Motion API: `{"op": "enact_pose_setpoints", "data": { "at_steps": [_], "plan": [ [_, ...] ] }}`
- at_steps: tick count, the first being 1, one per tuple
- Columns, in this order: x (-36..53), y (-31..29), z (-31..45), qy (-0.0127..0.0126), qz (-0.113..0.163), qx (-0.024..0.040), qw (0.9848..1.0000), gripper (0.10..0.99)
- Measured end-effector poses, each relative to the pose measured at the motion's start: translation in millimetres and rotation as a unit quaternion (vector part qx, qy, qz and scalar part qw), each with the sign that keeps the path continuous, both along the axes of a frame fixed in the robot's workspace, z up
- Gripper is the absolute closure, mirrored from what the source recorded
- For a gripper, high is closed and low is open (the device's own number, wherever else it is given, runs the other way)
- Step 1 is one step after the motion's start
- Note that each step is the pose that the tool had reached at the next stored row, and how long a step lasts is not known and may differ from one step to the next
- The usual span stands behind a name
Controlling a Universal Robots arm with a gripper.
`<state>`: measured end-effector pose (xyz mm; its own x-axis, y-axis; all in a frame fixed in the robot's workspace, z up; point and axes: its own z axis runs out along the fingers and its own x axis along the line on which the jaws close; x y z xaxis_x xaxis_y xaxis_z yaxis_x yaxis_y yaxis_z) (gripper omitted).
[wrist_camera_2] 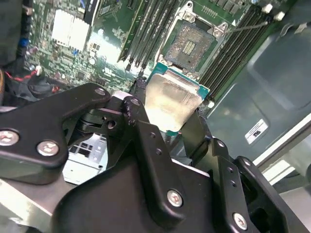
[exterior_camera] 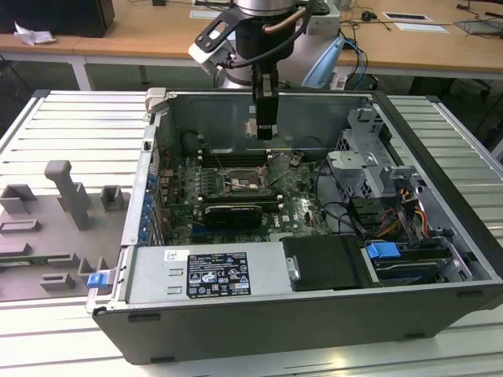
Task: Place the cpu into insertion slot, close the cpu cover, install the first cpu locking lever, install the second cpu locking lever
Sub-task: 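Place the cpu into insertion slot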
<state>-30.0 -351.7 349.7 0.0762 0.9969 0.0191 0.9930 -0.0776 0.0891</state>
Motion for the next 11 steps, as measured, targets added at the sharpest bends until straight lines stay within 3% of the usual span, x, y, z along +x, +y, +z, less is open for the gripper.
{"op": "enact_pose_setpoints", "data": {
  "at_steps": [2, 11],
  "plan": [
    [-0.1, 0.7, -2.5, 0.0000, -0.018, 0.0000, 0.9998, 0.553],
    [-0.3, 1.3, -20.4, 0.0003, -0.004, 0.0002, 1.0000, 0.553]
  ]
}}
